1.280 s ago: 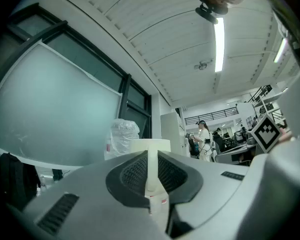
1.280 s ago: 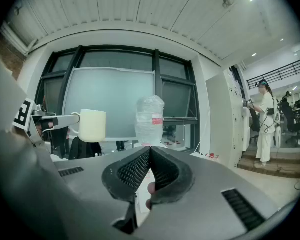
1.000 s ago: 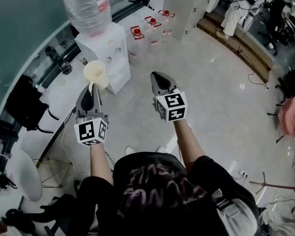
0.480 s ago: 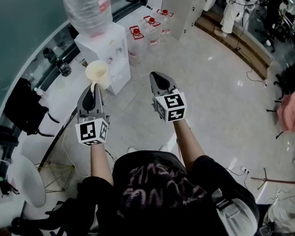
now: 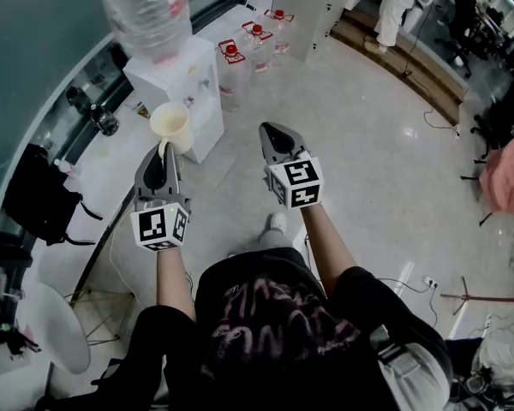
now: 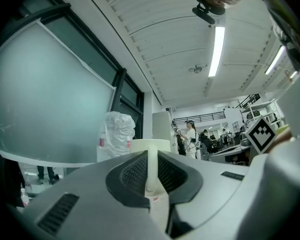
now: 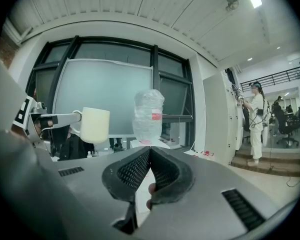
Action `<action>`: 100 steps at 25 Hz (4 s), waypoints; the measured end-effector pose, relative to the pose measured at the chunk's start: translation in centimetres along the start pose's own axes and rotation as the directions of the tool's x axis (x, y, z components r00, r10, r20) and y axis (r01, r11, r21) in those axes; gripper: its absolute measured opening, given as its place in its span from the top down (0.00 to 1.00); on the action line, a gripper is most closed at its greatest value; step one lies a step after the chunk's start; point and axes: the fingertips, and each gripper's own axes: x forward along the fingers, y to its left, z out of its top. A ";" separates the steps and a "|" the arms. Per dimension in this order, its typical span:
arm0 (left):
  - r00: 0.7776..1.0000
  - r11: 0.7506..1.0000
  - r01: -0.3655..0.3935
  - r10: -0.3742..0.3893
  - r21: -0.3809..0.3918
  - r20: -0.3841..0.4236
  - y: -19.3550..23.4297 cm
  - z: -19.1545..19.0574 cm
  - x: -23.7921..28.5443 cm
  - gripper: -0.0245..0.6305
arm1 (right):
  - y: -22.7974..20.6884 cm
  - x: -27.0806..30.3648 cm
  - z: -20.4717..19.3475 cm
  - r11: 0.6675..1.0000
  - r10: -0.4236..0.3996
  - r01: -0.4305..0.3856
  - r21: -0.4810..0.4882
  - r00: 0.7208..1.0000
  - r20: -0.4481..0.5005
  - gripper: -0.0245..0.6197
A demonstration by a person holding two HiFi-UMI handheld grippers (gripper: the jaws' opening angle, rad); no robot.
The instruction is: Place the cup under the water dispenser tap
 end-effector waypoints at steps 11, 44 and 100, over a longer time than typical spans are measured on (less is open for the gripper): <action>1.000 1.000 -0.006 0.006 0.002 -0.030 1.5 -3.0 4.9 0.89 | -1.9 6.0 -0.9 0.999 0.036 -0.036 0.014 0.999 -0.015 0.94; 0.966 0.978 -0.208 0.205 0.001 -0.156 0.3 -12.7 37.2 0.89 | -25.1 34.8 -4.2 0.957 0.289 -0.283 0.062 0.948 -0.130 0.94; 0.970 0.981 -0.174 0.156 -0.082 -0.188 4.7 -50.9 37.3 0.89 | -22.0 43.8 -38.1 0.962 0.266 -0.239 0.132 0.930 -0.252 0.94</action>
